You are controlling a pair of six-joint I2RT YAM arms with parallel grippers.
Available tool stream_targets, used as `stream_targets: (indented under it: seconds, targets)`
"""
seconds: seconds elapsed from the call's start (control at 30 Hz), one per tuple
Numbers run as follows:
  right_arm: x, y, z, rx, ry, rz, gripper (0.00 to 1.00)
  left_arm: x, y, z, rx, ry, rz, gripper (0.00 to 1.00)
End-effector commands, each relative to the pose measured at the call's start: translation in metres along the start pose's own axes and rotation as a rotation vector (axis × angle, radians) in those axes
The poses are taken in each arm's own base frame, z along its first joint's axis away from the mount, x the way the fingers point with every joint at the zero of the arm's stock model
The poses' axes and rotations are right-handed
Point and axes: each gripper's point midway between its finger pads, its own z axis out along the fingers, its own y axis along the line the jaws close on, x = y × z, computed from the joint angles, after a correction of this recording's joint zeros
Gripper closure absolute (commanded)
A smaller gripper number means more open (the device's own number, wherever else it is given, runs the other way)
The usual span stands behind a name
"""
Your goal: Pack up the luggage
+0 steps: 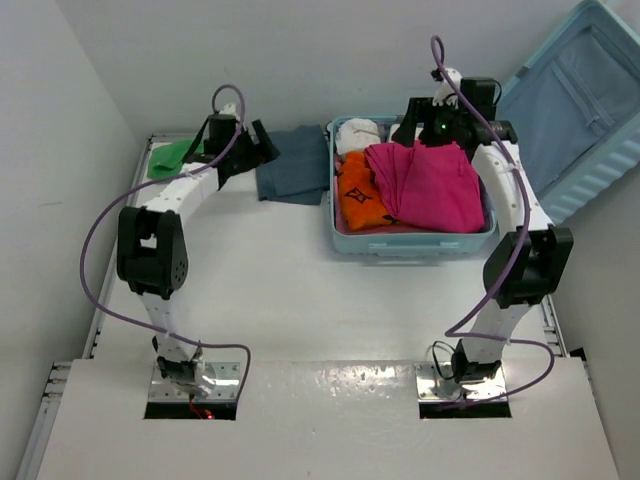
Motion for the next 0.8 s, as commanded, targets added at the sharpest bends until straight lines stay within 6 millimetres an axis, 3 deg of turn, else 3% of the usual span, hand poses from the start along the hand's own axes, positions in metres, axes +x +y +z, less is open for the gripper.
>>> stream_targets:
  seconds: [0.0, 0.03, 0.17, 0.2, 0.27, 0.37, 0.57, 0.73, 0.77]
  targets:
    - [0.004, 0.028, -0.006, -0.073, 0.016, 0.049, 0.22, 0.011, 0.029, 0.013, -0.007, 0.054, -0.113, 0.1]
    - [0.004, 0.029, -0.007, -0.074, 0.018, 0.052, 0.22, 0.021, 0.037, 0.025, -0.021, 0.079, -0.118, 0.1]
    - [0.018, 0.033, -0.014, -0.078, 0.049, 0.057, 0.2, 0.018, 0.059, 0.051, -0.06, 0.074, -0.099, 0.09]
    - [0.019, 0.034, -0.016, -0.078, 0.051, 0.055, 0.2, 0.031, 0.067, 0.064, -0.067, 0.105, -0.105, 0.09]
    - [0.023, 0.033, -0.019, -0.073, 0.06, 0.057, 0.2, 0.031, 0.066, 0.075, -0.046, 0.107, -0.096, 0.09]
    - [0.028, 0.031, -0.022, -0.06, 0.071, 0.058, 0.2, 0.049, 0.068, 0.093, 0.003, 0.147, -0.102, 0.09]
    - [0.032, 0.029, -0.029, -0.043, 0.077, 0.066, 0.19, 0.089, 0.086, 0.113, -0.067, 0.197, -0.099, 0.09]
    - [0.029, 0.038, -0.03, -0.059, 0.078, 0.064, 0.21, 0.107, 0.101, 0.114, -0.137, 0.249, -0.057, 0.24]
    - [0.031, 0.04, -0.028, -0.065, 0.085, 0.064, 0.21, 0.11, 0.096, 0.109, -0.134, 0.264, -0.043, 0.32]
